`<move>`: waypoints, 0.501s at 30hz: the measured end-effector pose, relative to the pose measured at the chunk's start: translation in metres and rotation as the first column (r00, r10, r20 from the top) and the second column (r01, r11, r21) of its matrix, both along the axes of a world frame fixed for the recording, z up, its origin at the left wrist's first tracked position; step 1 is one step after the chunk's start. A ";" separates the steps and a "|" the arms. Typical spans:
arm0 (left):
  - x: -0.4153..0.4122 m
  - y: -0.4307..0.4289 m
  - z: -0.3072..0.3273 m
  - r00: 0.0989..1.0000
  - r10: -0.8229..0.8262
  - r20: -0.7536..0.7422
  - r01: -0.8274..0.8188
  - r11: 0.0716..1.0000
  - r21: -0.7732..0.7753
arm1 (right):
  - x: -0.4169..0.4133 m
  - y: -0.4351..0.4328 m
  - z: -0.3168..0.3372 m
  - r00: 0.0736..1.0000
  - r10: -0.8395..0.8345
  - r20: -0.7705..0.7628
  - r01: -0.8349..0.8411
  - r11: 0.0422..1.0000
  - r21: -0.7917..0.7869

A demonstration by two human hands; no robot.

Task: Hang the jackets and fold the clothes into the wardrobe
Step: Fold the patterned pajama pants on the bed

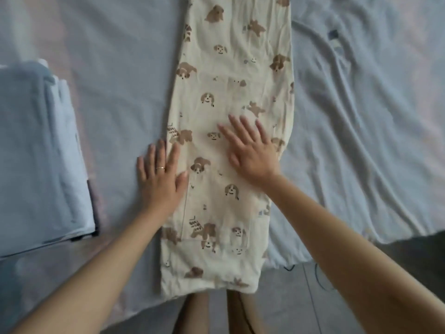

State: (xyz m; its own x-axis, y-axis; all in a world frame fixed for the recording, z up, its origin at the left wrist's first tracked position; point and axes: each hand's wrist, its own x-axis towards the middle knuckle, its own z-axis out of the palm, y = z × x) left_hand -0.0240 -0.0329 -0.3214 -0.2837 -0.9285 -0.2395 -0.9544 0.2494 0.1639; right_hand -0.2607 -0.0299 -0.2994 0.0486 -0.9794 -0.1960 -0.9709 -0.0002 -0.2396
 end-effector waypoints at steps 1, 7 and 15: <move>0.009 0.024 0.002 1.000 0.018 -0.008 -0.018 1.000 0.018 | 0.006 0.033 0.000 0.999 0.000 0.054 -0.003 0.998 0.059; 0.036 0.123 0.018 0.926 0.297 -0.232 -0.230 0.933 0.277 | -0.003 0.119 0.002 0.950 -0.302 0.076 0.277 0.932 0.235; 0.039 0.135 0.057 0.545 0.829 -0.124 -0.459 0.419 0.784 | -0.024 0.129 0.013 0.994 -0.108 -0.008 0.108 0.978 0.177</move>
State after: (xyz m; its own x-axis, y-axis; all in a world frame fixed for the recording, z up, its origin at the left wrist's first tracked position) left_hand 0.0151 0.1017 -0.2641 0.1033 -0.5357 -0.8381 -0.5195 -0.7476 0.4138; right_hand -0.2849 0.0987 -0.2868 -0.0549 -0.9286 -0.3671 -0.9626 0.1470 -0.2277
